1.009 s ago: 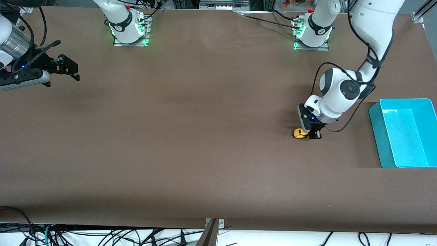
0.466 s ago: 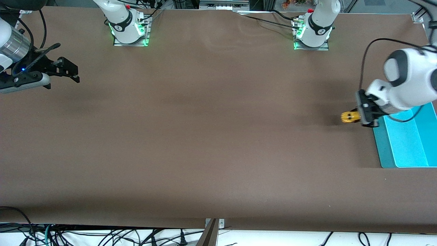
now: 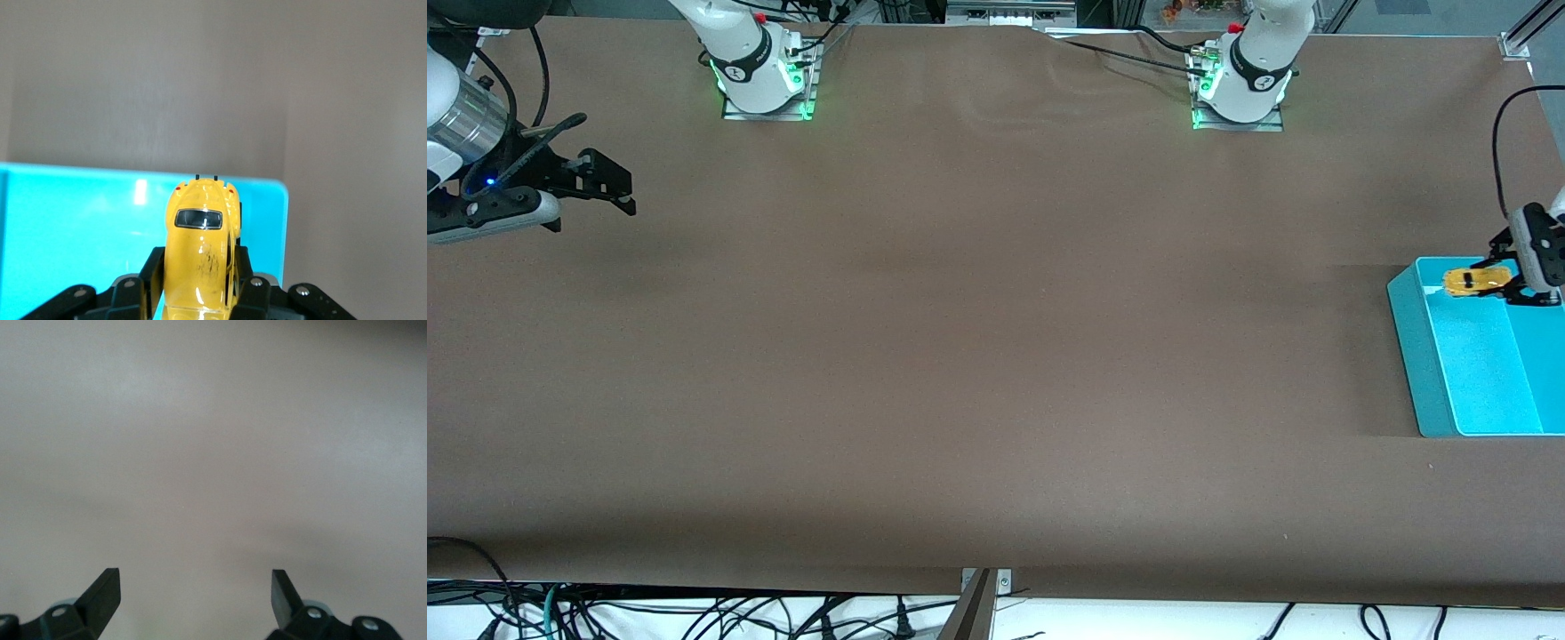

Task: Wind and store yellow beetle car
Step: 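Lower the car into the teal bin and open the left gripper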

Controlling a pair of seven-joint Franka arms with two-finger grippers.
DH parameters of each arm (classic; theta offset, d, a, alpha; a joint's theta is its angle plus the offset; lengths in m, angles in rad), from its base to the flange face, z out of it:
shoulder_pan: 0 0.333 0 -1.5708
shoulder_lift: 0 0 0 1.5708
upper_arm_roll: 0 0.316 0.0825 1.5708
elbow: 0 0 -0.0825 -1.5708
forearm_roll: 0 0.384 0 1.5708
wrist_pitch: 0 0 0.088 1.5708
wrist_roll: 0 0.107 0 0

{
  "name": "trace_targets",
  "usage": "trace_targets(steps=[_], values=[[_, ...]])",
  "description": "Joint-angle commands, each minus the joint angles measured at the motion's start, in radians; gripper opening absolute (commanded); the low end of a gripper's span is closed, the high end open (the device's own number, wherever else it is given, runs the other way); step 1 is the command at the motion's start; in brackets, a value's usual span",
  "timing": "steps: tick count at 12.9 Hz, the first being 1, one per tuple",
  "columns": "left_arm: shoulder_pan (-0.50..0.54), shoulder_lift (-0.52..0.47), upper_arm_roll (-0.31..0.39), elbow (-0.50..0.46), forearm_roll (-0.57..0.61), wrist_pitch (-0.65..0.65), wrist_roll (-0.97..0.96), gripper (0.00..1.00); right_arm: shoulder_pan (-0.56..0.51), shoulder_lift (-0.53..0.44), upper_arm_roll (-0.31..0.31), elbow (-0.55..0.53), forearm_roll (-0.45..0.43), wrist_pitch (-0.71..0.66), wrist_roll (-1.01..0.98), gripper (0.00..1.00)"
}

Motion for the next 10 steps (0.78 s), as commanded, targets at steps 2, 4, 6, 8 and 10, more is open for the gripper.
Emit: trace_targets(steps=[2,4,6,8,10], values=[[0.065,0.239,-0.022,0.181,-0.028,-0.018,0.103,0.17,0.009,0.007,-0.008,0.043,-0.013,-0.024,-0.003,1.0],[0.057,0.288,-0.02,0.196,-0.059,0.011,0.105,0.17,0.009,0.01,-0.008,0.058,-0.013,-0.038,-0.003,1.0],[0.048,0.317,-0.022,0.194,-0.079,0.062,0.104,0.17,0.009,0.01,-0.008,0.058,-0.013,-0.038,-0.002,1.0],[0.047,0.341,-0.02,0.191,-0.096,0.094,0.104,0.18,0.009,0.01,-0.008,0.054,-0.013,-0.037,-0.002,1.0],[0.047,0.351,-0.02,0.191,-0.096,0.097,0.104,0.3,0.009,0.012,-0.008,0.055,-0.013,-0.038,-0.003,1.0]])
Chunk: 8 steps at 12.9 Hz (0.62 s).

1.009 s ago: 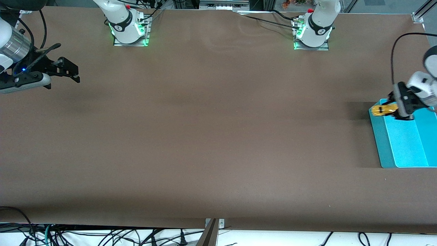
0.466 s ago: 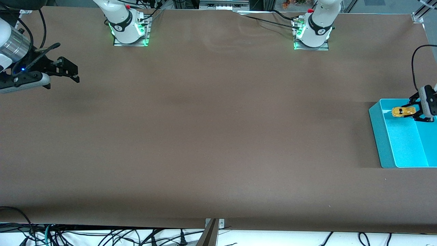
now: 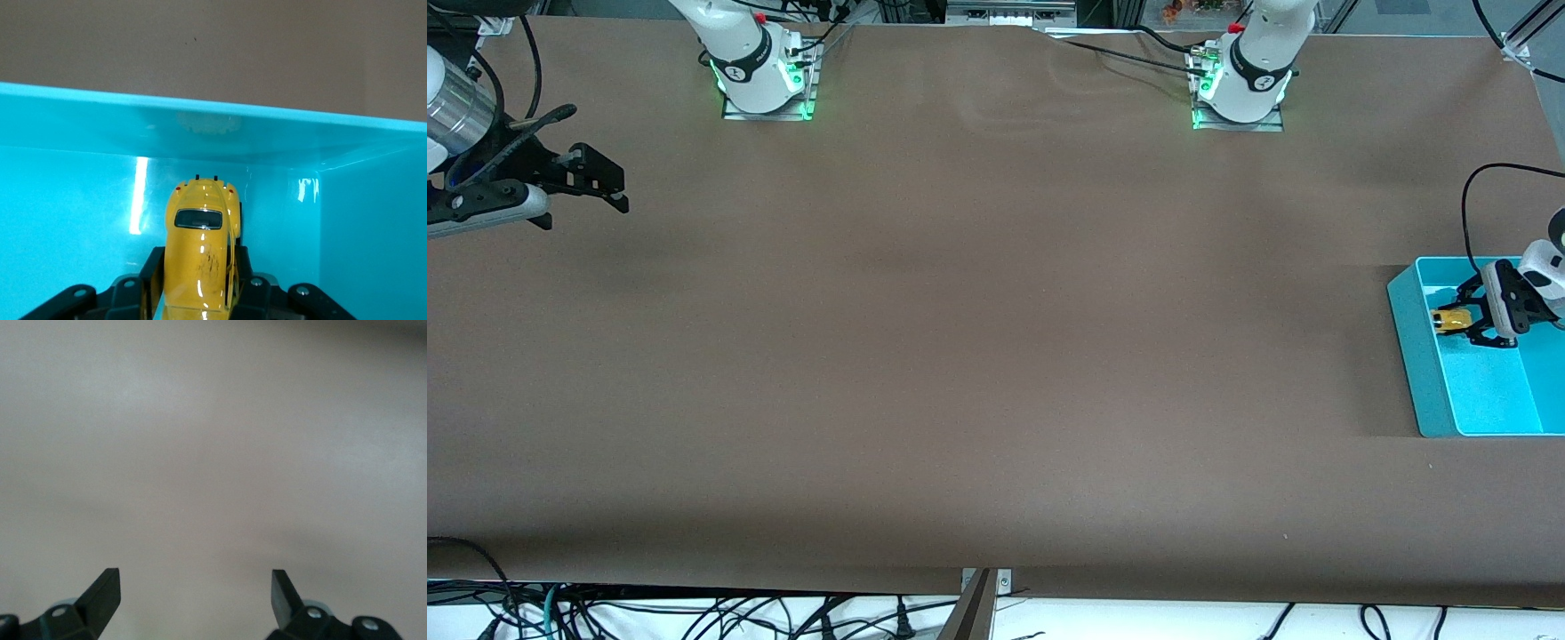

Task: Wind and store yellow beetle car
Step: 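Lower the car into the teal bin and open the left gripper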

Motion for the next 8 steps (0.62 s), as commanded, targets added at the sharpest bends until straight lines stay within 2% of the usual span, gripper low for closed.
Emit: trace_targets(steps=[1,3,4,5,8], values=[[-0.004,0.022,0.004,0.025,-0.027,-0.002,0.027,0.4,0.009,0.009,-0.01,0.024,-0.012,-0.024,-0.005,1.0],[-0.01,0.029,0.004,0.025,-0.026,-0.002,0.027,0.58,0.009,0.013,-0.014,0.024,-0.012,-0.024,-0.005,1.0],[-0.023,0.034,0.004,0.026,-0.013,-0.002,0.03,0.73,0.009,0.013,-0.014,0.024,-0.012,-0.024,-0.005,1.0],[-0.039,0.032,0.004,0.028,-0.012,-0.004,0.038,1.0,0.009,0.013,-0.014,0.024,-0.012,-0.022,-0.003,1.0],[-0.042,-0.023,0.005,0.028,-0.023,-0.068,-0.006,1.0,0.009,0.017,-0.015,0.023,-0.012,-0.022,-0.011,1.0]])
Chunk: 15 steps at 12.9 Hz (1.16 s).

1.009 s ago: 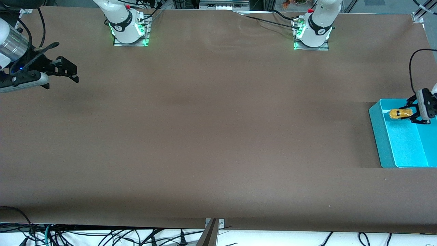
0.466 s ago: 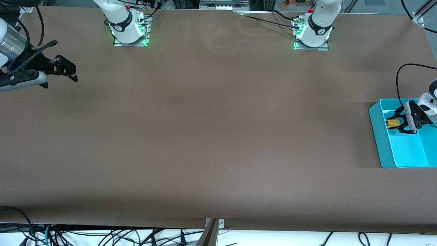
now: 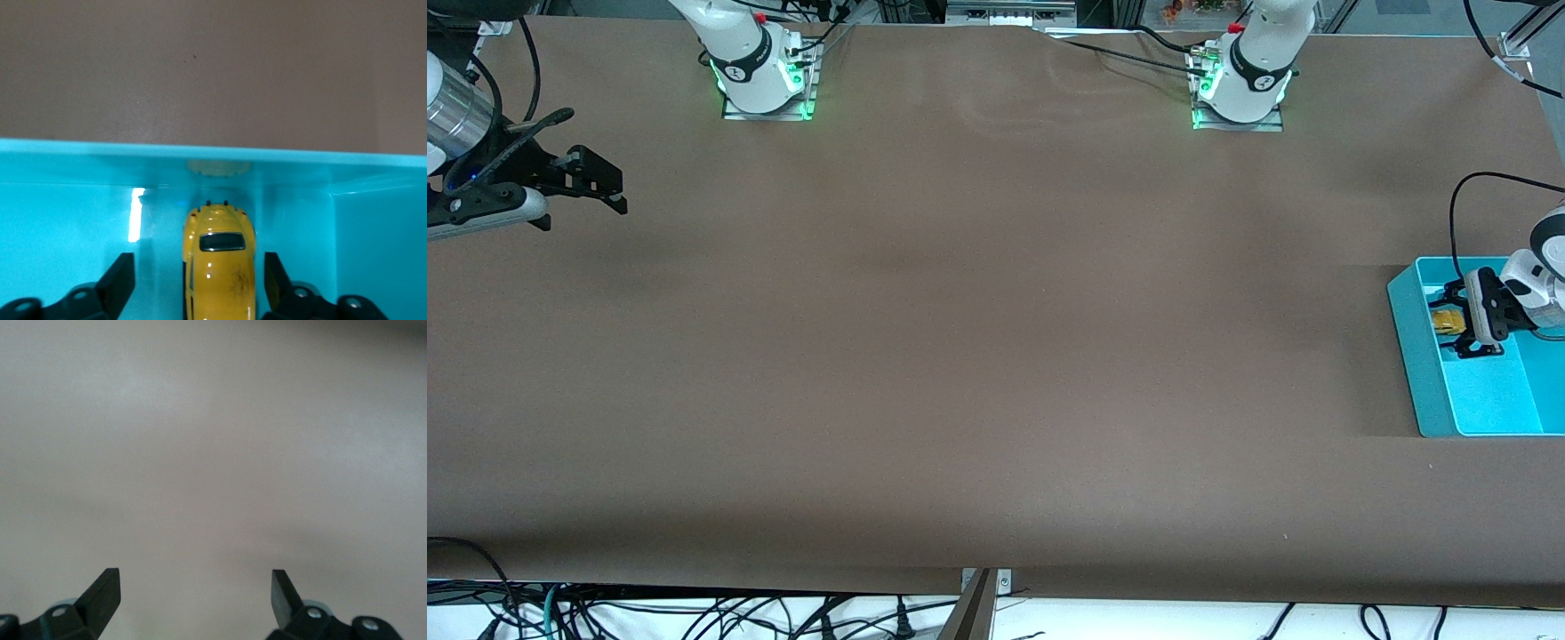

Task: Wind and store yellow beetle car

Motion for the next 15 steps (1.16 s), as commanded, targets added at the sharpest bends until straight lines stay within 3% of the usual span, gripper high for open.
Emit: trace_targets(steps=[1,4,7,9,12,15], values=[[-0.004,-0.076,0.007,0.016,-0.013,-0.115,-0.066,1.0,0.009,0.015,-0.009,0.024,-0.012,-0.021,-0.018,1.0],[-0.007,-0.194,0.002,0.017,0.021,-0.275,-0.265,1.0,0.009,0.014,-0.012,0.024,-0.012,-0.021,-0.018,1.0],[-0.069,-0.289,-0.002,0.016,0.042,-0.469,-0.634,1.0,0.009,0.015,-0.012,0.024,-0.012,-0.021,-0.018,1.0],[-0.136,-0.326,-0.015,-0.004,0.027,-0.553,-0.916,1.0,0.009,0.015,-0.012,0.024,-0.012,-0.021,-0.018,1.0],[-0.318,-0.413,-0.019,-0.014,0.018,-0.612,-1.371,1.0,0.01,0.015,-0.011,0.016,-0.012,-0.017,-0.015,1.0],[-0.386,-0.525,-0.132,-0.001,0.031,-0.642,-1.84,1.0,0.009,0.017,-0.011,0.015,-0.012,-0.017,-0.015,1.0]])
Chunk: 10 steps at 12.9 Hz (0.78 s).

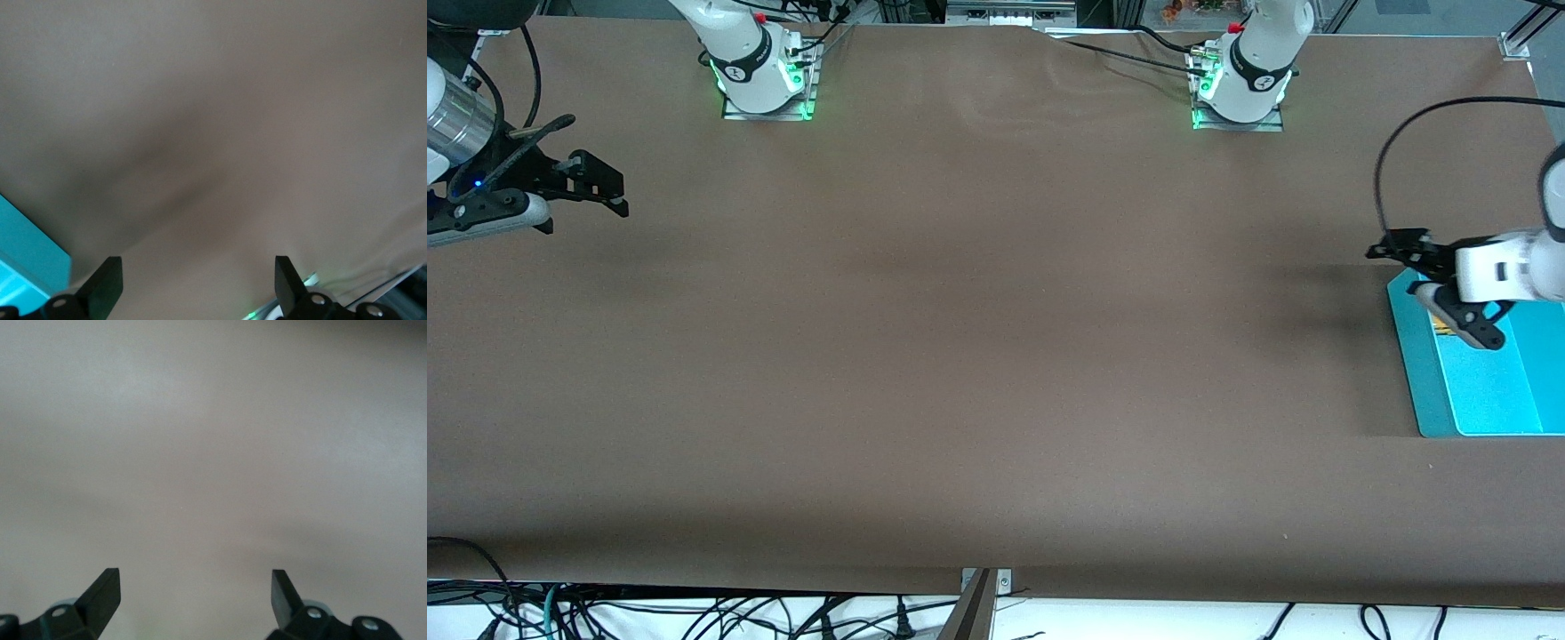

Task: Wind and store yellow beetle car

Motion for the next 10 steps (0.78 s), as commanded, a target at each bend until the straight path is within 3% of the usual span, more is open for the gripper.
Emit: trace_targets(steps=[1,4,7,10], values=[[-0.024,-0.124,-0.067,-0.023,0.017,-0.017,-0.346,1.0,0.008,0.008,-0.007,0.015,-0.011,-0.019,-0.009,1.0],[-0.12,-0.141,-0.056,0.046,0.019,-0.013,-0.531,1.0,0.008,0.009,-0.007,0.022,-0.011,-0.019,-0.009,1.0],[-0.143,-0.116,-0.046,0.072,0.016,0.03,-0.528,1.0,0.009,0.009,-0.006,0.021,-0.011,-0.017,-0.009,1.0],[-0.149,-0.145,0.009,0.092,0.046,0.03,-0.534,1.0,0.009,0.009,-0.006,0.019,-0.011,-0.019,-0.009,1.0]])
